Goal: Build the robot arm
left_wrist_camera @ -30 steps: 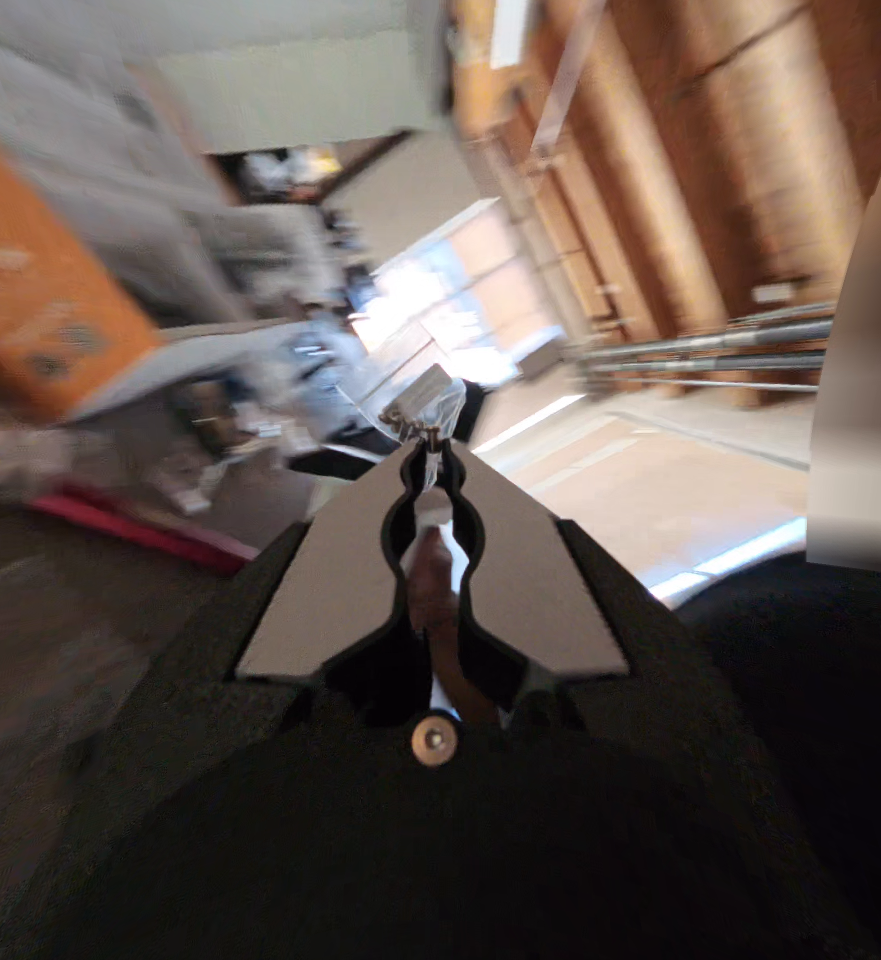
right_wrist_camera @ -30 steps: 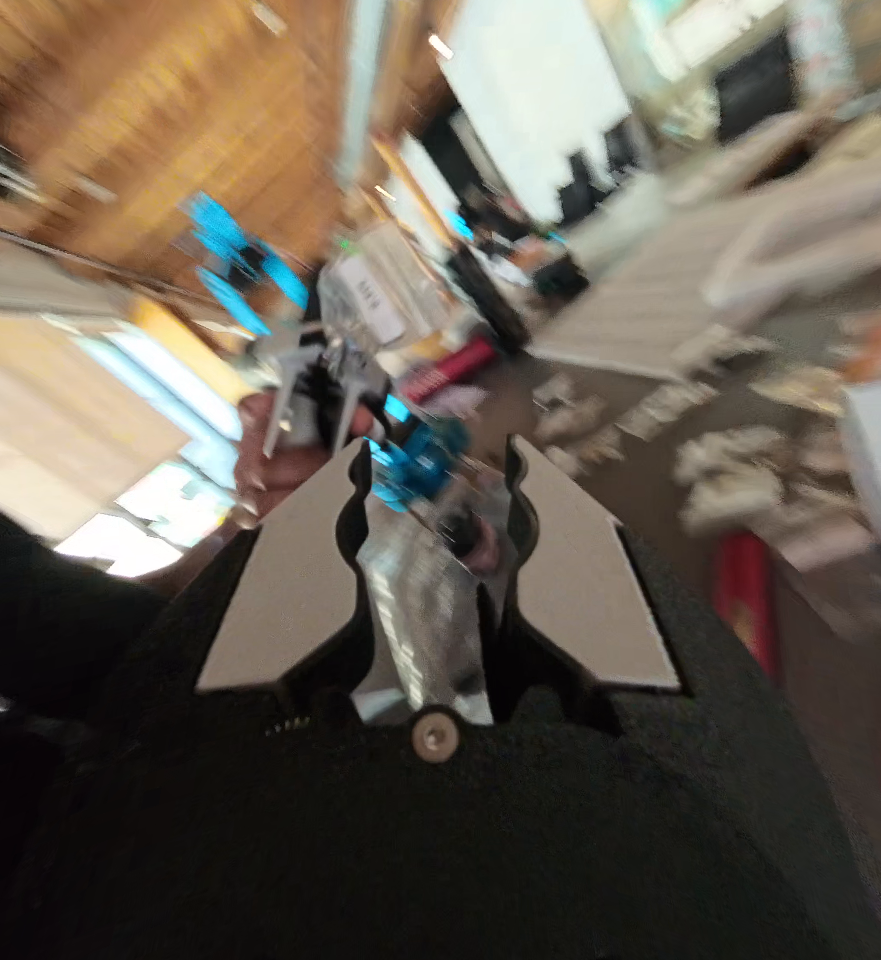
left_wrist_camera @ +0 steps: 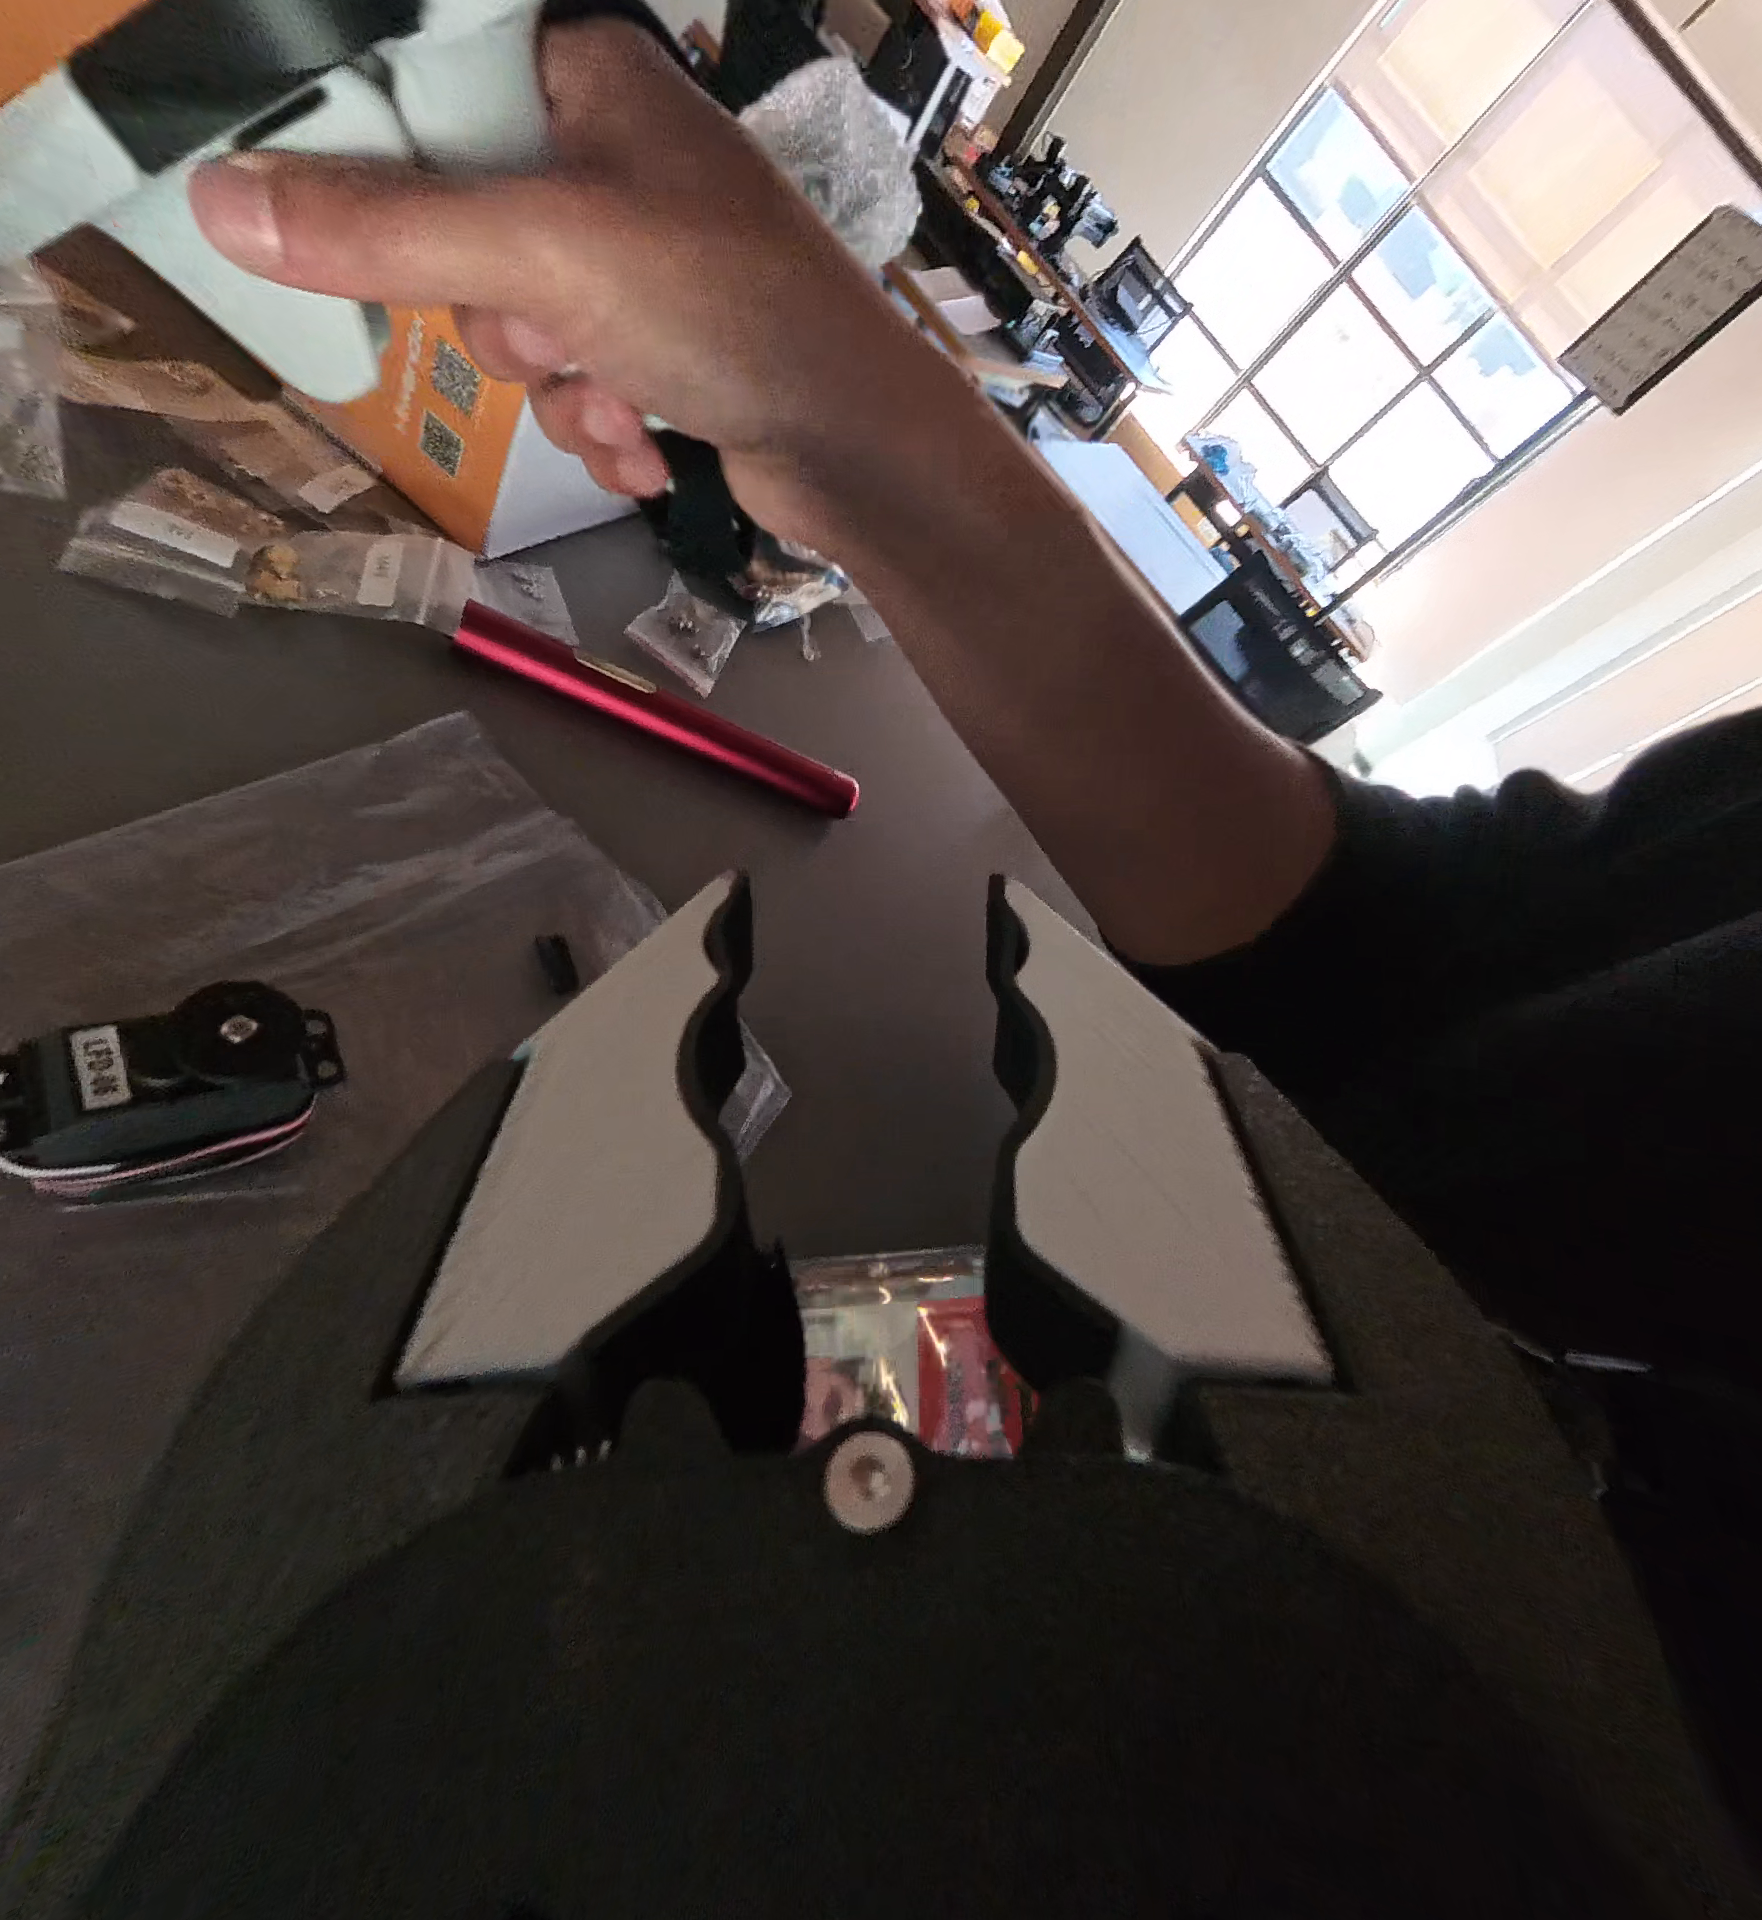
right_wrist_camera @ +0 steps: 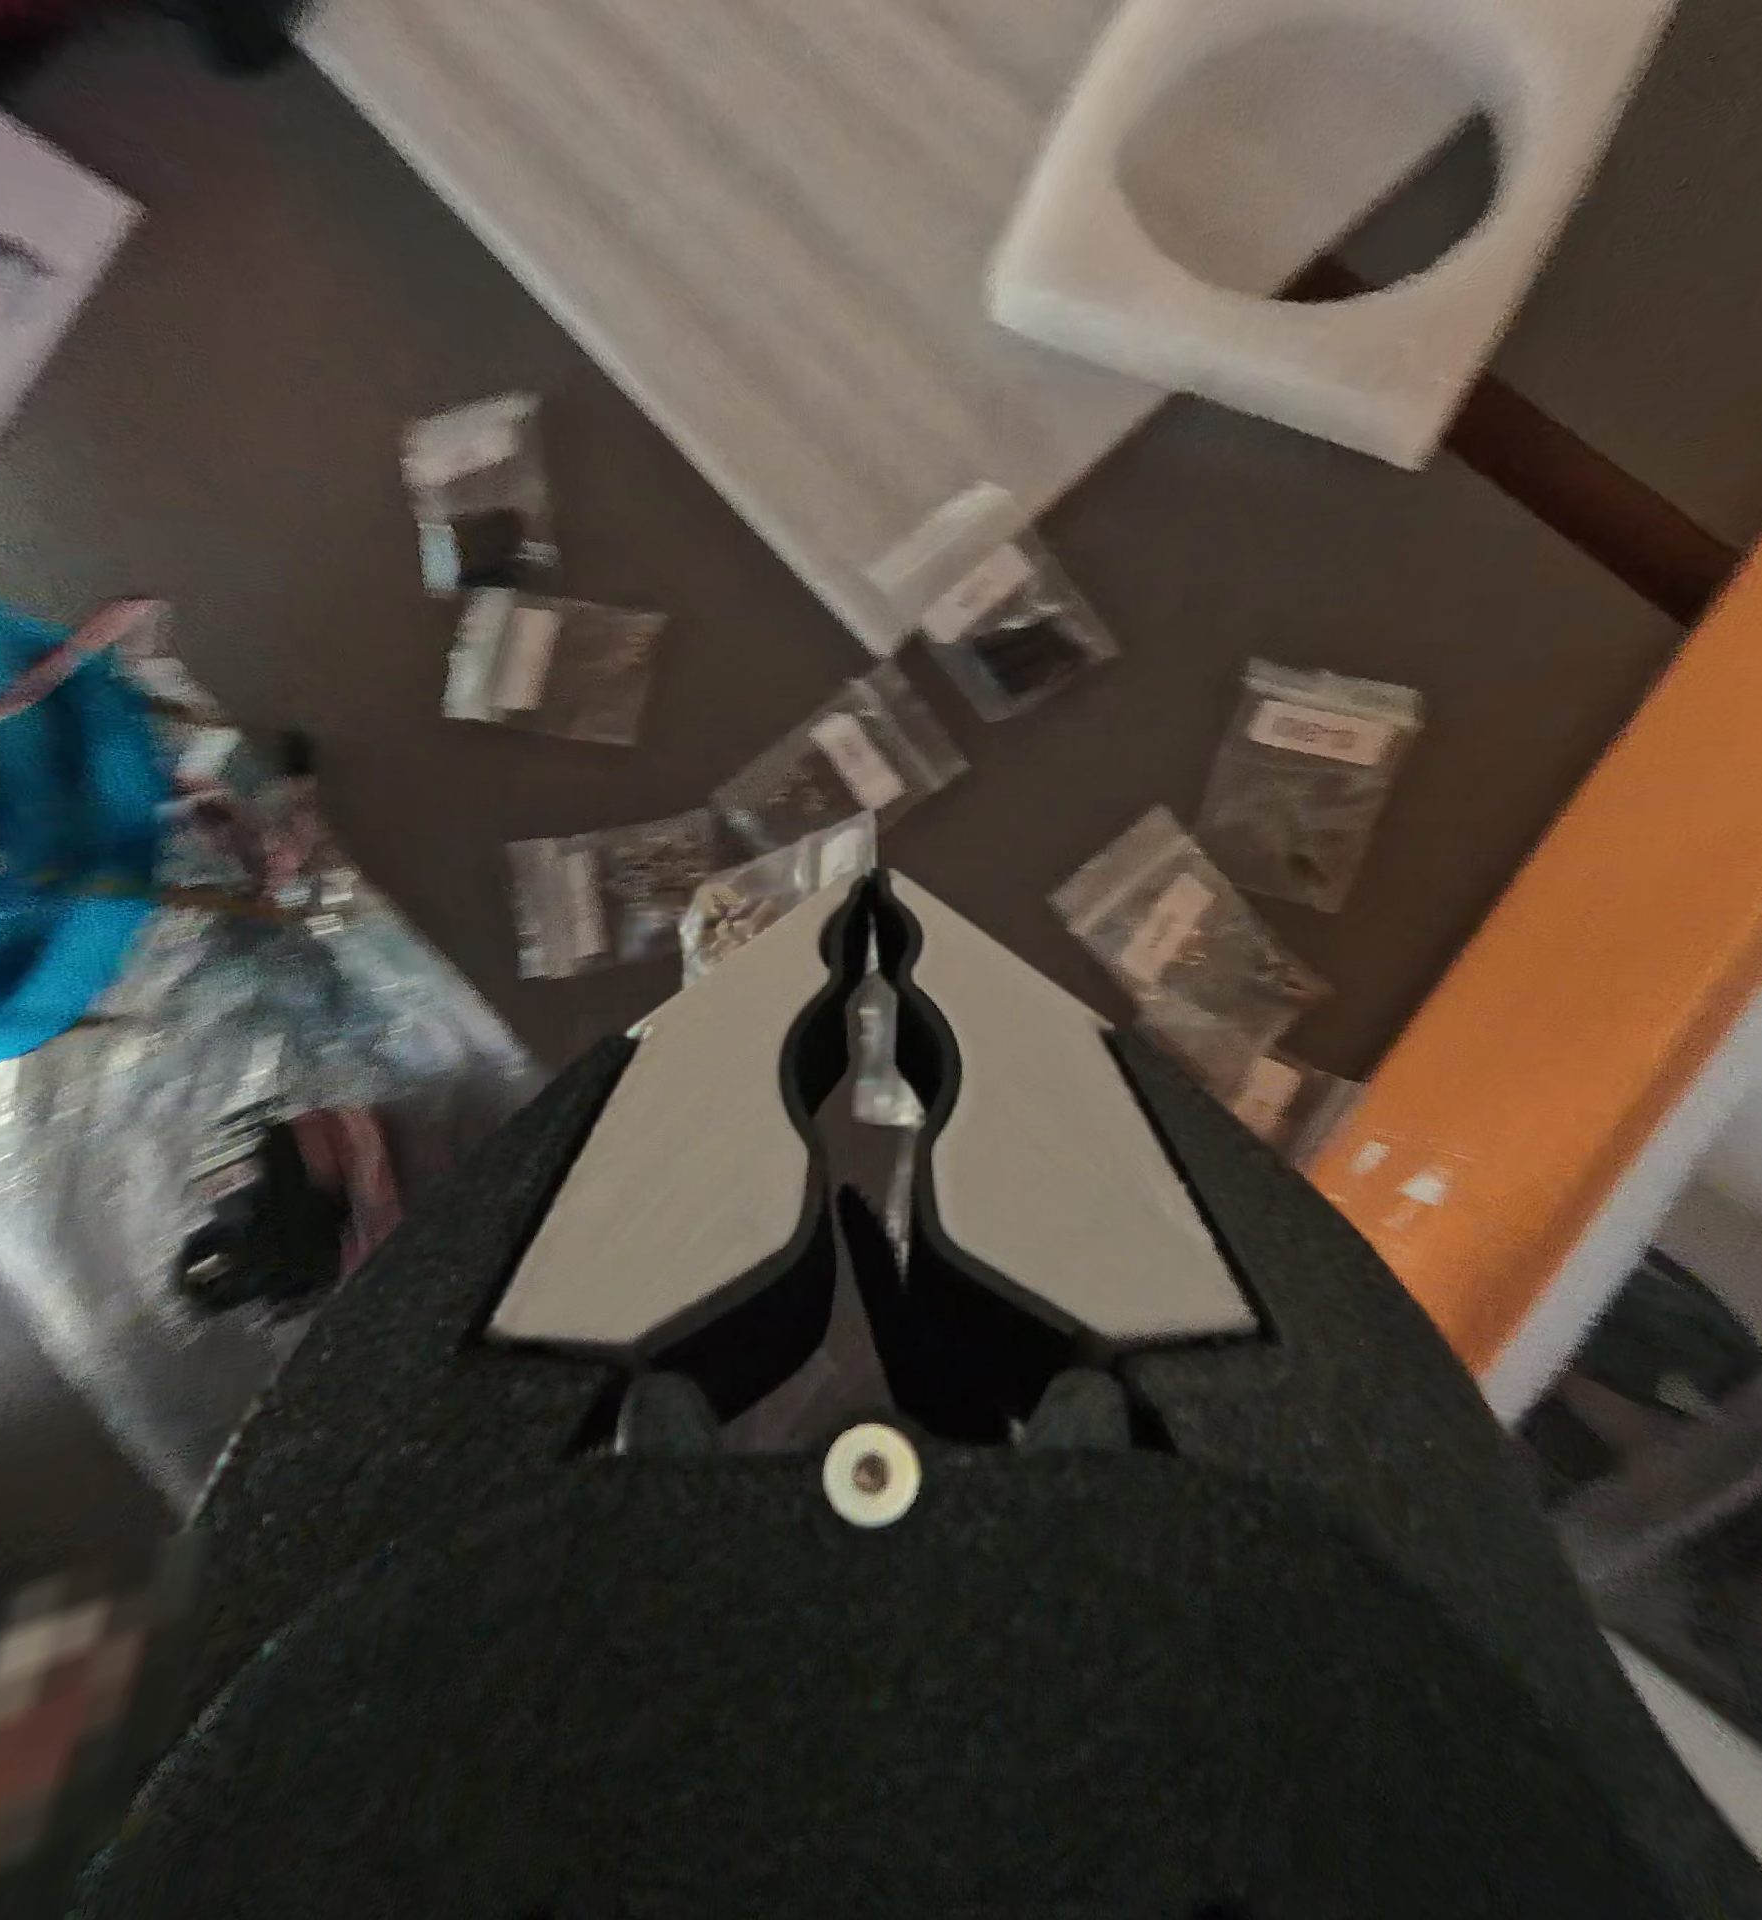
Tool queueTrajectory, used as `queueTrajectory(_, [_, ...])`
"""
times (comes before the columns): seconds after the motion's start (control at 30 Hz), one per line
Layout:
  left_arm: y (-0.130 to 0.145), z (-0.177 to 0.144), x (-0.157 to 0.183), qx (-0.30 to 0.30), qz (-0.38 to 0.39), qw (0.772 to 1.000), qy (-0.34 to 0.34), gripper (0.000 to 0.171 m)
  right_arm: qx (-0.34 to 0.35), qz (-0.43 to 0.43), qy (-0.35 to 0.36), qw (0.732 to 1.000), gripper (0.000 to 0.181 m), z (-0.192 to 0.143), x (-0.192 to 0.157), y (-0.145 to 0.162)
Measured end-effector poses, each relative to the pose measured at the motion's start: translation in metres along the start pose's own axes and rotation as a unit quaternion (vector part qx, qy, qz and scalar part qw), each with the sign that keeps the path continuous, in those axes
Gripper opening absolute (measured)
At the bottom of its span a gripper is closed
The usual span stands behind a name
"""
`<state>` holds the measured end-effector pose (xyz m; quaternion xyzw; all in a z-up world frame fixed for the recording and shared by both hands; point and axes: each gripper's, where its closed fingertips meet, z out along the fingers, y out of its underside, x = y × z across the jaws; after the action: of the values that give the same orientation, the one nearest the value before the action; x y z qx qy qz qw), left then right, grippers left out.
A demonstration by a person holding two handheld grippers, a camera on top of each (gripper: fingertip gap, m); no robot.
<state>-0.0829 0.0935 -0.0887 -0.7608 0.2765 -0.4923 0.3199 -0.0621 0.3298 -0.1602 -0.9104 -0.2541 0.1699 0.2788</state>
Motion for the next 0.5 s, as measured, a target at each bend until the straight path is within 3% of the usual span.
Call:
queueTrajectory(0.1, [0.006,-0.006,0.001,0.001,0.009,1.000,-0.012,0.045,-0.046,-0.009,0.078,0.996,0.003,0.011,0.029,0.012])
queueTrajectory(0.17, [0.009,-0.012,-0.001,0.000,0.010,1.000,-0.018,0.045,-0.049,-0.018,0.099,0.994,0.031,0.012,0.033,0.010])
queueTrajectory(0.27, [0.015,-0.023,-0.009,-0.005,0.022,0.999,-0.041,0.045,0.004,-0.042,0.029,0.999,0.034,0.019,0.002,-0.011])
queueTrajectory(0.33, [0.018,-0.030,-0.012,-0.010,0.028,0.998,-0.050,0.045,-0.017,-0.046,-0.046,0.998,0.039,0.038,-0.020,-0.007])
queueTrajectory(0.4, [0.018,-0.037,-0.012,-0.006,0.030,0.998,-0.055,0.045,-0.067,-0.051,-0.044,0.995,0.055,0.060,-0.016,0.007])
queueTrajectory(0.5, [0.021,-0.045,-0.010,-0.006,0.032,0.998,-0.054,0.044,-0.071,-0.086,-0.007,0.994,0.058,0.072,-0.011,0.011])
